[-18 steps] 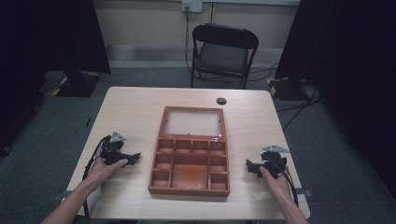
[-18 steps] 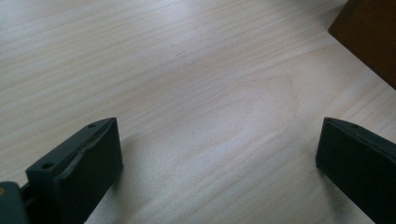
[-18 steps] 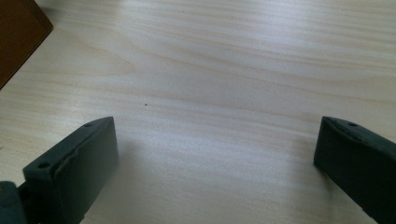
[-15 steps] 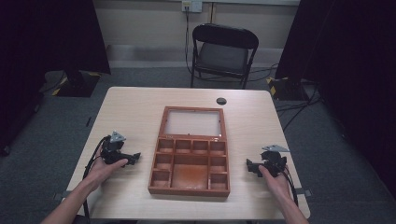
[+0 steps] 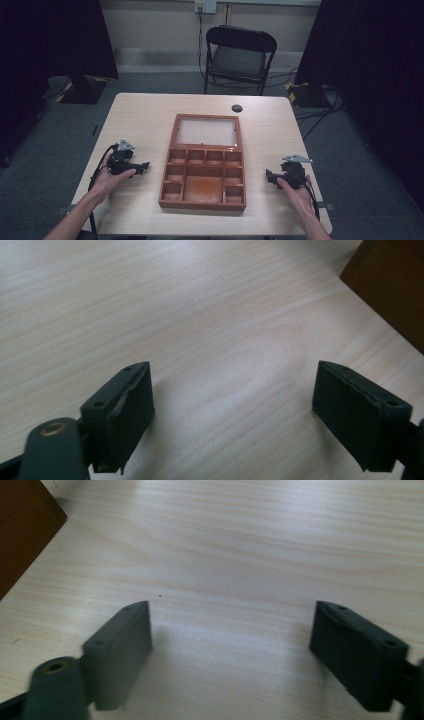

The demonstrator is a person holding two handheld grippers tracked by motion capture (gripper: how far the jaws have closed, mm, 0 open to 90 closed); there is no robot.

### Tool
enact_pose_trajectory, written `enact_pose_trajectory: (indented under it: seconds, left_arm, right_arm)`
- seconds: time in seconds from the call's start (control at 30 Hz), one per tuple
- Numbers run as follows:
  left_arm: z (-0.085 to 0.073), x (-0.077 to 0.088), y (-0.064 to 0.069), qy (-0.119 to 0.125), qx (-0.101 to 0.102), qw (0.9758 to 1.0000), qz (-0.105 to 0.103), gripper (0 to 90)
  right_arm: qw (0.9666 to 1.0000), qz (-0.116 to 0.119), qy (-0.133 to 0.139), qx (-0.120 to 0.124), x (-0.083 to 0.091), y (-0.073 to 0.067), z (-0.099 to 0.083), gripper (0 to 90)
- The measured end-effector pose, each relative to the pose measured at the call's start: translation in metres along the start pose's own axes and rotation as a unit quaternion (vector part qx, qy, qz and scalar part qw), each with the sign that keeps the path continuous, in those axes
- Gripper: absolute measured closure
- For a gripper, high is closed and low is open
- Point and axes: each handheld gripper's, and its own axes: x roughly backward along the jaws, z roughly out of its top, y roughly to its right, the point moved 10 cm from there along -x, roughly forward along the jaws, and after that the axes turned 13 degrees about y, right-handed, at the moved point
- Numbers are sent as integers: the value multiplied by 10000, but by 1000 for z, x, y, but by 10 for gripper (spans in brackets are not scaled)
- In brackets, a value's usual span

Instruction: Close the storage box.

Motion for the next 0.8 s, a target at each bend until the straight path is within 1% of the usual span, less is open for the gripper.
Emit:
enact_pose_trajectory:
  seconds: [0.03, 0.07, 0.1, 0.13, 0.17, 0.2, 0.23, 0.27, 0.3, 0.33, 0.37, 0.4, 0.47, 0.5, 0.53, 0.57, 0.6, 0.63, 0.67, 0.7, 0.73, 0.77, 0.8]
  left_arm:
    - [2, 0, 1, 45, 19, 10000, -16, 162]
    - [4, 1, 2, 65, 23, 10000, -36, 162]
    - [6, 2, 2, 139, 54, 9999, -50, 167]
    - [9, 3, 3, 186, 55, 9998, -34, 170]
    - [11, 4, 3, 220, 60, 9997, -43, 174]
    - [14, 6, 5, 294, 120, 9995, -42, 182]
    - [16, 6, 6, 325, 142, 9994, -50, 186]
    - [16, 6, 6, 325, 142, 9994, -50, 201]
    - [19, 7, 7, 381, 183, 9991, -54, 212]
    - [21, 7, 8, 405, 207, 9989, -71, 213]
    - [22, 8, 9, 325, 170, 9993, -109, 211]
    - [22, 8, 9, 325, 170, 9993, -109, 210]
    - [26, 9, 12, 324, 355, 9987, -180, 210]
    - [29, 9, 14, 351, 433, 9982, -201, 210]
    - [34, 8, 16, 367, 377, 9985, -152, 210]
    - [37, 8, 17, 423, 384, 9982, -175, 210]
    - [37, 8, 17, 423, 384, 9982, -175, 210]
    - [40, 7, 19, 490, 438, 9977, -160, 210]
    - [41, 7, 20, 509, 416, 9977, -192, 210]
    - [44, 7, 22, 551, 421, 9974, -210, 210]
    - [47, 6, 25, 481, 294, 9981, -265, 208]
    - [47, 6, 25, 481, 294, 9981, -265, 202]
    - [49, 5, 25, 482, 237, 9982, -275, 202]
  right_arm:
    - [10000, -1, 2, -26, 0, -1, 1, 144]
    - [10000, -1, 2, -26, 0, -1, 1, 144]
    - [10000, 12, 22, -11, 1, -2, 3, 167]
    - [10000, 28, 37, 37, 1, -3, 4, 154]
    - [10000, -13, 13, 91, 1, -3, 4, 149]
    - [9999, 80, -65, 104, 0, -6, 2, 151]
    - [9998, 122, -92, 95, 1, -8, 2, 150]
    - [9998, 147, -89, 114, 1, -9, 3, 150]
    - [9998, 176, -75, 98, 1, -11, 4, 150]
    - [9997, 228, -39, 113, 1, -13, 6, 151]
    - [9996, 256, -26, 128, 2, -15, 7, 153]
    - [9996, 256, -26, 128, 2, -15, 7, 153]
    - [9992, 316, 24, 228, 3, -18, 11, 155]
    - [9989, 388, 69, 261, 3, -22, 15, 156]
    - [9988, 415, 139, 236, 4, -24, 18, 161]
    - [9986, 444, 167, 243, 4, -26, 20, 162]
    - [9984, 473, 178, 262, 4, -29, 22, 161]
    - [9980, 526, 196, 276, 4, -31, 24, 162]
    - [9980, 526, 196, 276, 4, -31, 24, 162]
    - [9977, 577, 227, 259, 3, -35, 29, 161]
    - [9974, 615, 251, 266, 3, -38, 32, 162]
    - [9974, 615, 251, 266, 3, -38, 32, 162]
    - [9973, 633, 286, 258, 2, -40, 35, 164]
